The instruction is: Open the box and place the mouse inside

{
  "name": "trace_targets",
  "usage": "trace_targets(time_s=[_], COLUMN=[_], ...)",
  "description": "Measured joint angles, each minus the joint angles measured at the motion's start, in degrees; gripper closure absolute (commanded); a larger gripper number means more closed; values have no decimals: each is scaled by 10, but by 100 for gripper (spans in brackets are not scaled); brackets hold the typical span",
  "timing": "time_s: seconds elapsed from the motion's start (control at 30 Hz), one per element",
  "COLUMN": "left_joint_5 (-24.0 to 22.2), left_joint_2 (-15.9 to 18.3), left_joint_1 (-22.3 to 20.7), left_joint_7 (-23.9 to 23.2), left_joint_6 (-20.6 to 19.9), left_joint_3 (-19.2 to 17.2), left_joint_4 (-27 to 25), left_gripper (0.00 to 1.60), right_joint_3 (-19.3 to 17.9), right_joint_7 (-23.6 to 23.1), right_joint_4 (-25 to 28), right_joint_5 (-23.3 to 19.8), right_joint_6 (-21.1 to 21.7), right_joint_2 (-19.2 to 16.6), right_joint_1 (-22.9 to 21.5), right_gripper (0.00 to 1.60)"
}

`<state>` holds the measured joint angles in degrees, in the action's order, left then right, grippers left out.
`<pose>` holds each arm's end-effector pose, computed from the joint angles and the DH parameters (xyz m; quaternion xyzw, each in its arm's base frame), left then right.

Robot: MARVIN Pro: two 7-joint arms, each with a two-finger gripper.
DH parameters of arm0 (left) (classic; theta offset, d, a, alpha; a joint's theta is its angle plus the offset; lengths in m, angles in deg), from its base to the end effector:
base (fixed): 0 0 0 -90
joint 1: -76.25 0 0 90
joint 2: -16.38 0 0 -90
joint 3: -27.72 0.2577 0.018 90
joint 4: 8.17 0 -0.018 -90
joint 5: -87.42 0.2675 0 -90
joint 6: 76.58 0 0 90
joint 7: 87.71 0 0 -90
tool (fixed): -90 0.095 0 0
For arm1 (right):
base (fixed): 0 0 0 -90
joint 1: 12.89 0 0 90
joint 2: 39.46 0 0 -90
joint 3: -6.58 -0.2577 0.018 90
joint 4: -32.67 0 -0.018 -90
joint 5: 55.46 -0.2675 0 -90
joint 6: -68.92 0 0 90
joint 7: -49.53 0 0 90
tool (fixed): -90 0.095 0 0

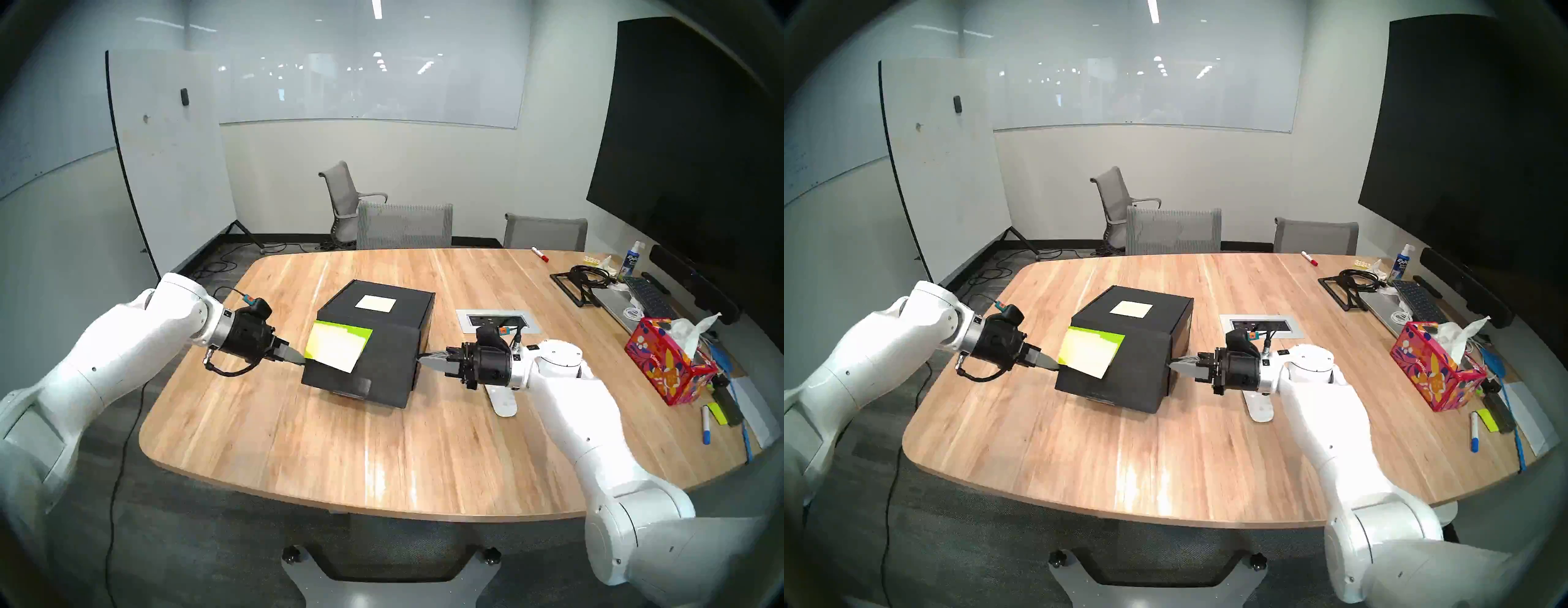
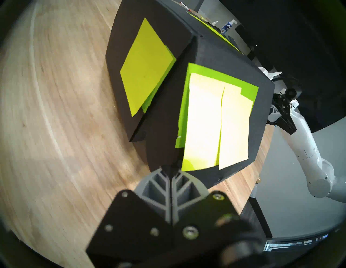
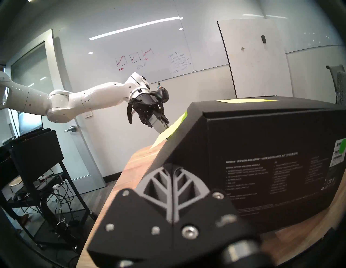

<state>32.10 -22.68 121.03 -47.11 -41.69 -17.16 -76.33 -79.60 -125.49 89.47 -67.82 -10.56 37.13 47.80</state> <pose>0.4210 0.1062 -0.1984 0.8886 -0.1892 0.2144 0.3586 0.4180 0.0116 -0.2495 -0.6026 -0.3978 -0.4661 0.5112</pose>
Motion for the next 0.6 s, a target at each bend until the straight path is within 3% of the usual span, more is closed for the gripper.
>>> trace_targets(time_s=[0.6], left_joint_5=[-58], left_joint_2=[34], left_joint_1=[-29], left_joint_7=[0], left_joint_6=[0], left_joint_3=[38], left_joint_4=[-13], left_gripper=[160], right_joint_3=[3], right_joint_7=[0], right_joint_4=[24], right_joint_5=[7], right_joint_6=[13], right_joint_2=[-1], right_joint_1=[3], right_gripper=[160])
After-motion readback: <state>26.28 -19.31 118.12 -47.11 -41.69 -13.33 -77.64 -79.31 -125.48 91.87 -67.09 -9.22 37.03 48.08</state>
